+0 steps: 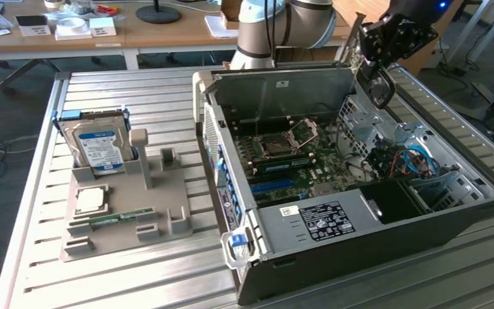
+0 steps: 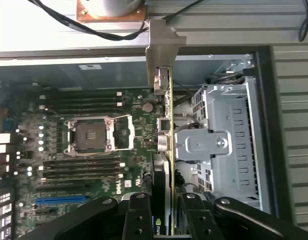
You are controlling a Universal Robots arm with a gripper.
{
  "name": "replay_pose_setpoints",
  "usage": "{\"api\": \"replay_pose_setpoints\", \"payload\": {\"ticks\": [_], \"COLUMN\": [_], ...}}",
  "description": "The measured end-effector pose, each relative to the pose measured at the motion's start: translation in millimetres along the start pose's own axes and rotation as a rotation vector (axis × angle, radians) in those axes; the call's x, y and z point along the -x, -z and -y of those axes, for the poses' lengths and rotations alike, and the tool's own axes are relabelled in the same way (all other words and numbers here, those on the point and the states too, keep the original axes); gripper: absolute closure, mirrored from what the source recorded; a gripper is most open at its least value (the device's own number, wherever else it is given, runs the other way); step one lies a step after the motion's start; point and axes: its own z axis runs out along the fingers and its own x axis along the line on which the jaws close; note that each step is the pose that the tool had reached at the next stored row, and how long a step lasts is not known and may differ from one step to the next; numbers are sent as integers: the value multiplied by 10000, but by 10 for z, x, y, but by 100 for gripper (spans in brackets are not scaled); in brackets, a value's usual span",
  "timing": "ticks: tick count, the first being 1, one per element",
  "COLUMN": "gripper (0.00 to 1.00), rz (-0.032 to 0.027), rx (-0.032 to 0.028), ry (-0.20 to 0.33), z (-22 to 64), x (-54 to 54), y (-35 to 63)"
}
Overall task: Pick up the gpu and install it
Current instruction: 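Pick up the gpu and move the gpu toward the slot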
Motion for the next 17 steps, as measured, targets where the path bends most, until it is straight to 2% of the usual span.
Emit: {"api": "replay_pose_setpoints", "payload": {"ticks": [14, 17], "gripper": [73, 73], "rz": [0, -20], "rx": [0, 3], "ry": [1, 91], "z": [-1, 0], "x": [7, 7], "y": [0, 0]}}
